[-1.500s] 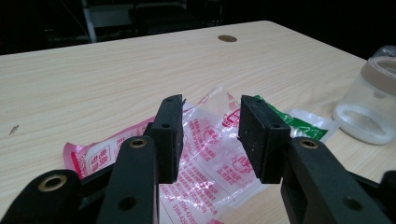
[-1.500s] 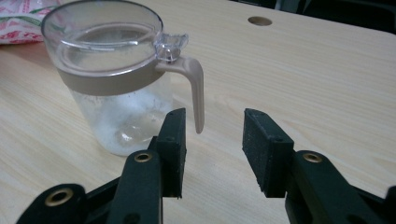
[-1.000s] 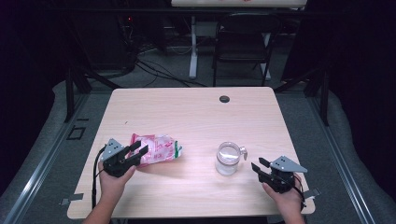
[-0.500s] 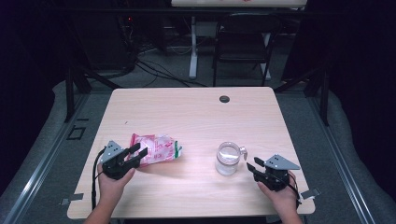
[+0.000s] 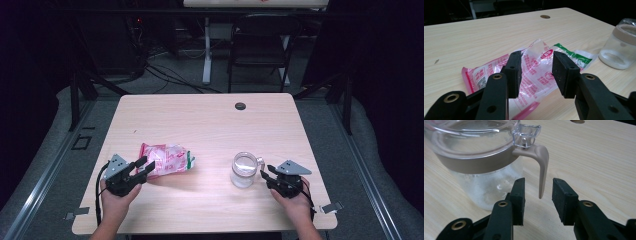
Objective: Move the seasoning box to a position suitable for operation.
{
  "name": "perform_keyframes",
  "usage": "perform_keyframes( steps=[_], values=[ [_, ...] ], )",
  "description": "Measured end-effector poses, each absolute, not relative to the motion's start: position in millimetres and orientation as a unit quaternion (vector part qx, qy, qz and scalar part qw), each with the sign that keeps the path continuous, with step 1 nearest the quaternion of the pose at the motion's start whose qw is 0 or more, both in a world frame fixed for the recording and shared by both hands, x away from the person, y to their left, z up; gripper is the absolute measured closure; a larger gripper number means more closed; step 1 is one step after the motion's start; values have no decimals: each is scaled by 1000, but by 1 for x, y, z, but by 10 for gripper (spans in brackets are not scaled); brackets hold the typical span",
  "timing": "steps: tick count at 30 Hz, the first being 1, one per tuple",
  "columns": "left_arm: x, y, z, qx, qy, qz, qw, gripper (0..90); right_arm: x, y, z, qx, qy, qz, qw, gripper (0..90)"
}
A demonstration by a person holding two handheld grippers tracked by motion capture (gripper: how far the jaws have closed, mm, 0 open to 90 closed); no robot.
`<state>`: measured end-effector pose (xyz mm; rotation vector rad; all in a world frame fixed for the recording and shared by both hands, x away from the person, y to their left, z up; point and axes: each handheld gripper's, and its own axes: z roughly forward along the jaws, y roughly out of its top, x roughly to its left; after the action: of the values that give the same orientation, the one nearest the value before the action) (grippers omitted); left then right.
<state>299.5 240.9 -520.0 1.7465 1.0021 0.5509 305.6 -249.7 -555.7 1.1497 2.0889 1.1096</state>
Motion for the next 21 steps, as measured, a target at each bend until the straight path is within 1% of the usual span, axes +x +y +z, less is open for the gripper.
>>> perform_keyframes(
  steps=[5, 10, 21],
  values=[
    [293, 250, -520, 716, 426, 234, 501, 595, 317, -246, -558, 423, 775, 395, 253, 659],
    [289, 255, -520, 714, 432, 238, 497, 589, 323, -243, -559, 426, 773, 400, 246, 714],
    [285, 257, -521, 711, 436, 241, 496, 585, 330, -239, -561, 424, 773, 402, 247, 762]
  ],
)
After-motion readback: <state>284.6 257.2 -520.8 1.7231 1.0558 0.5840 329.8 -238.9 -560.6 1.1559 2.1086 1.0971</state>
